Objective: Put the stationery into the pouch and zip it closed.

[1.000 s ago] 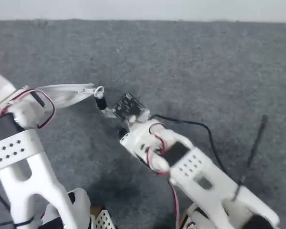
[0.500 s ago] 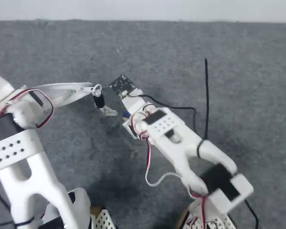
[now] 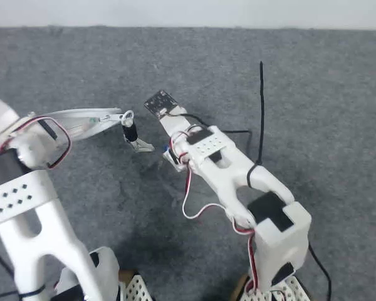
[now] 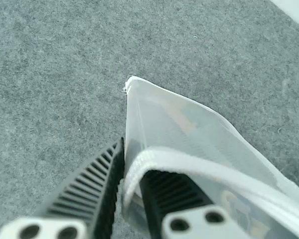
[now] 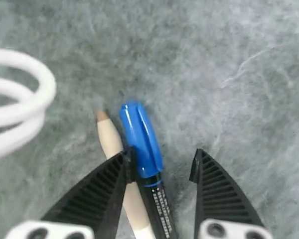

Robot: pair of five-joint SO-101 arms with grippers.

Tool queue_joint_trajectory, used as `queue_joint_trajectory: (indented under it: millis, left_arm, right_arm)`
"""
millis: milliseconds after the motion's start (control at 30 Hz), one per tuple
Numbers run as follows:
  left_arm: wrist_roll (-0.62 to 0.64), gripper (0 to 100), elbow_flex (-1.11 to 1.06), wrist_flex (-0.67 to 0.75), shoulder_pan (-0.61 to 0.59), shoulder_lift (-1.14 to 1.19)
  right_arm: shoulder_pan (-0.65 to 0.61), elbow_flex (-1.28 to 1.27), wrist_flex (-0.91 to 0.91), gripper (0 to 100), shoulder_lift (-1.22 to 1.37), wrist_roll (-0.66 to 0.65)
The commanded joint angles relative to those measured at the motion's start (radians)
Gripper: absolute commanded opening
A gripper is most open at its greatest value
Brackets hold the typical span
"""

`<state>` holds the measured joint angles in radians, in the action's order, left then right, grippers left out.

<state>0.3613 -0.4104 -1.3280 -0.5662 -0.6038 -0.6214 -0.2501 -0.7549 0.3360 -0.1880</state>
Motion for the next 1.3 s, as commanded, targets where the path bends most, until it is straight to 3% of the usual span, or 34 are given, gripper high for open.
queue_joint_trajectory:
  millis: [0,167,400,1100,1267]
  left_arm:
    - [0.018,1,0.022,0.031,-0.003,-0.014]
    - [0.018,1,0.022,0.031,-0.003,-0.014]
    - [0.017,1,0.022,0.031,-0.003,-0.014]
    - [0.015,1,0.039,0.028,-0.002,-0.015]
    - [0.017,1,0.041,0.025,0.066,-0.015]
  right_arm:
    - [0.031,0.115,-0.122,18.0,0.033,-0.02]
    - [0.053,0.239,-0.236,16.2,0.147,-0.025]
    - [0.062,0.416,-0.363,0.4,0.257,-0.026]
    - [0.073,0.433,-0.524,0.7,-0.033,-0.015]
    - [0.073,0.433,-0.552,0.7,-0.09,0.003]
